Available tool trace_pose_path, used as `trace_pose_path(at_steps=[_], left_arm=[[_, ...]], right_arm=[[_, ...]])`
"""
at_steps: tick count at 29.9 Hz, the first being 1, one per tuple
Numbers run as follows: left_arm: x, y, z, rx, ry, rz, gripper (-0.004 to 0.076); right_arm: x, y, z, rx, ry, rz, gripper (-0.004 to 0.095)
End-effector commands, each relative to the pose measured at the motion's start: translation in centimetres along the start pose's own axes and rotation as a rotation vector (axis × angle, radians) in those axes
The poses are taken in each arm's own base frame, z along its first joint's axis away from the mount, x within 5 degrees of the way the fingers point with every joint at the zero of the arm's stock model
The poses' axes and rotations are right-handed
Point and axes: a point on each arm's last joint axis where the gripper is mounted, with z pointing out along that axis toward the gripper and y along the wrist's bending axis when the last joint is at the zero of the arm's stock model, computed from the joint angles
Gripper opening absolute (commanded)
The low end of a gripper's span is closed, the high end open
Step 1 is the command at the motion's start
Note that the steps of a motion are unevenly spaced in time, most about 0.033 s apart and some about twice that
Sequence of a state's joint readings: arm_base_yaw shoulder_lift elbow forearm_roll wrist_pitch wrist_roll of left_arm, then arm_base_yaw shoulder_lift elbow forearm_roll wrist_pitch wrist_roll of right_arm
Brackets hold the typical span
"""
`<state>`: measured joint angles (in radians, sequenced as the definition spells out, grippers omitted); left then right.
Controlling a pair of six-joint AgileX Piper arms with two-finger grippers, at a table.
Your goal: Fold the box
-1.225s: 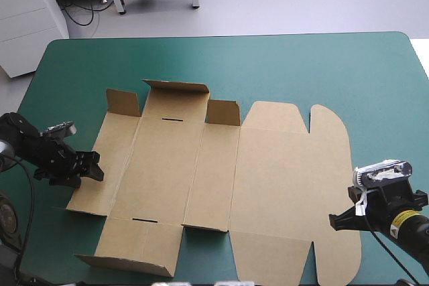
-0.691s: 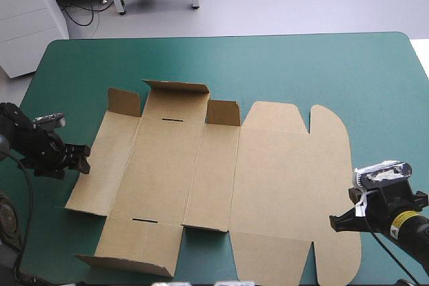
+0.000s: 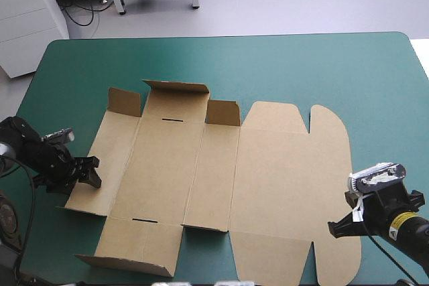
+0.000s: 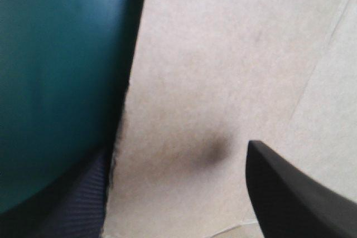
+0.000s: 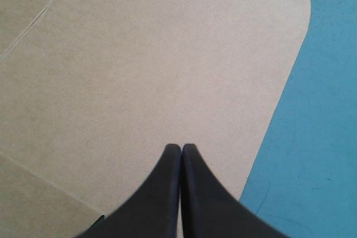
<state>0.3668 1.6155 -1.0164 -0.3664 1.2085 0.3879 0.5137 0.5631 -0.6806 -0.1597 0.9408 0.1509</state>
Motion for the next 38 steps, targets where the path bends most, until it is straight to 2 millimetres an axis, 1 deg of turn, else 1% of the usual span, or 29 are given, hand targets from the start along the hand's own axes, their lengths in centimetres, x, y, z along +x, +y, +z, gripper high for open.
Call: trace_pose_path(at_steps=[1,4,7,13,18,21,24,29,32,38], left_arm=[[0.4,-2.2,-1.2,0.170,-0.013,0.009,0.0480],[0.1,-3.3,-1.2,0.310,-0.064,-0.007,0.0480],[0.1,-3.7,-1.0,0.370,-0.077,-0.020,0.0480],[0.3,-4.5,-0.9,0.359,-0.067,0.032,0.0480],[0.7,-3.6,-0.5,0.253,-0.020,0.082,0.0480],[0.5,-3.4,-0.4,0.248,-0.014,0.087,0.0480],[-0.1,-3.3,0.2,0.287,-0.011,0.091,0.0480],[-1.0,-3.4,2.1,0.324,0.051,0.079,0.0480],[-1.1,-4.1,2.7,0.337,0.073,0.092,0.0480],[-0.9,-6.5,3.6,0.331,0.119,0.171,0.0480]], right_arm=[[-1.0,-0.1,-0.5,0.006,-0.071,-0.013,-0.0023],[-1.0,-0.1,-0.5,0.006,-0.071,-0.011,-0.0023],[-1.0,-0.1,-0.5,0.006,-0.073,-0.006,-0.0023],[-1.0,-0.1,-0.5,0.005,-0.074,-0.005,-0.0023],[-1.0,-0.1,-0.5,0.005,-0.074,-0.005,-0.0023],[-1.0,-0.1,-0.5,0.005,-0.074,-0.005,-0.0023],[-1.0,-0.1,-0.5,0.004,-0.074,-0.003,-0.0023],[-1.0,-0.1,-0.5,0.011,-0.075,-0.013,-0.0023],[-1.0,-0.1,-0.5,0.010,-0.069,-0.012,-0.0023],[-1.0,-0.2,-0.5,0.013,-0.071,-0.014,-0.0023]])
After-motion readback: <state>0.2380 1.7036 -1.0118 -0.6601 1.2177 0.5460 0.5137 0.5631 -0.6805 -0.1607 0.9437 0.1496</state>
